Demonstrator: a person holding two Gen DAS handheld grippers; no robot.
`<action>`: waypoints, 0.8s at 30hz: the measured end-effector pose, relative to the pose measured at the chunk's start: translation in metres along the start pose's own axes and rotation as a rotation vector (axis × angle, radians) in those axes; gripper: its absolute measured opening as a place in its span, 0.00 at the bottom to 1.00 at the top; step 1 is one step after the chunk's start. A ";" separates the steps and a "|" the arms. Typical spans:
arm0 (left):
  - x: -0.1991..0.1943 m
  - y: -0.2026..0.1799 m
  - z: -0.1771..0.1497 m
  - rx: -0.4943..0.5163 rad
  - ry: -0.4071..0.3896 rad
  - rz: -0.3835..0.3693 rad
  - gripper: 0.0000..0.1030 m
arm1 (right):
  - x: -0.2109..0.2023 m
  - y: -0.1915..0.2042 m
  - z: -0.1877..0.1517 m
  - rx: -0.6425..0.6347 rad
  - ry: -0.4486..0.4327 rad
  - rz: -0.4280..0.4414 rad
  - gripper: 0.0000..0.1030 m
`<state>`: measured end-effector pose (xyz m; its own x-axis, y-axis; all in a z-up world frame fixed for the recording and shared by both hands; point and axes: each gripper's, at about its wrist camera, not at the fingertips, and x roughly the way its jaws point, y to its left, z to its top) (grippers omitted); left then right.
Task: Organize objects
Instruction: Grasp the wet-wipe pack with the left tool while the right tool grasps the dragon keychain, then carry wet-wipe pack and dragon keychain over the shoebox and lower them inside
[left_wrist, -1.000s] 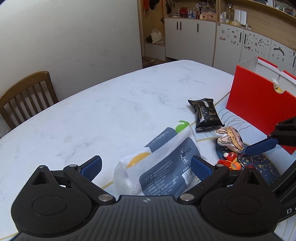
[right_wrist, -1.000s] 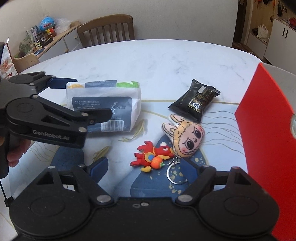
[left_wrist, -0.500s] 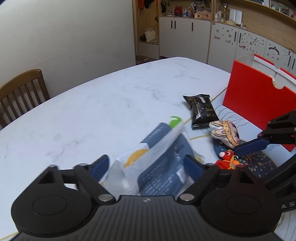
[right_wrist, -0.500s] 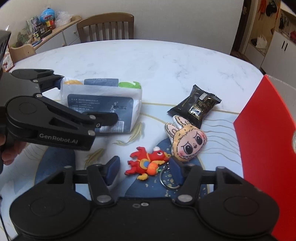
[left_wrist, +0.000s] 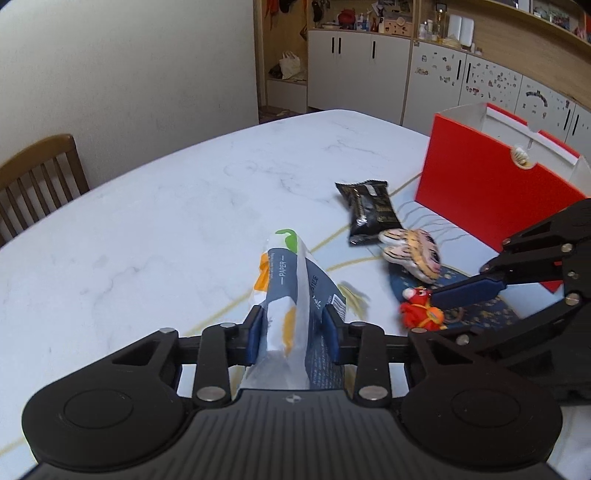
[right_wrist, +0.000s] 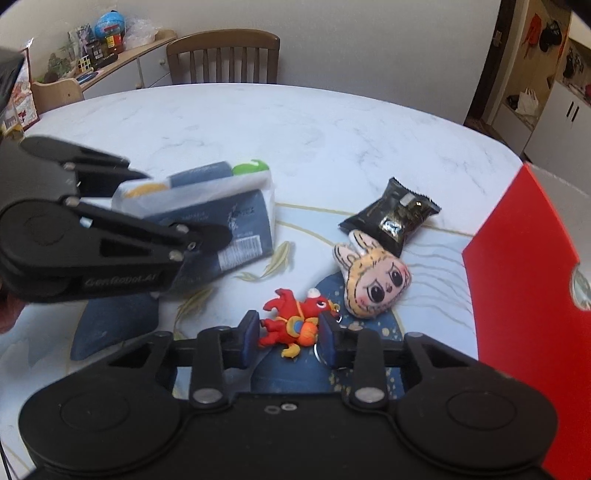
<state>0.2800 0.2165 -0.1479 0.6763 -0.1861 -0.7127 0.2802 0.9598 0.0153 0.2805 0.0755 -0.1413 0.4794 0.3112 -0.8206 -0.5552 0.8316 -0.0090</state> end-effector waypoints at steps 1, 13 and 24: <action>-0.003 -0.003 -0.002 -0.004 0.001 0.001 0.30 | -0.002 -0.001 -0.002 0.002 -0.001 0.003 0.33; -0.047 -0.036 -0.029 -0.134 0.018 -0.016 0.24 | -0.048 -0.006 -0.028 0.046 -0.032 0.074 0.32; -0.093 -0.067 -0.027 -0.228 0.010 -0.041 0.23 | -0.113 -0.022 -0.040 0.054 -0.094 0.147 0.32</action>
<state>0.1803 0.1755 -0.1015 0.6603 -0.2249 -0.7165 0.1451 0.9743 -0.1721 0.2113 0.0031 -0.0711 0.4586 0.4707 -0.7538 -0.5882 0.7966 0.1395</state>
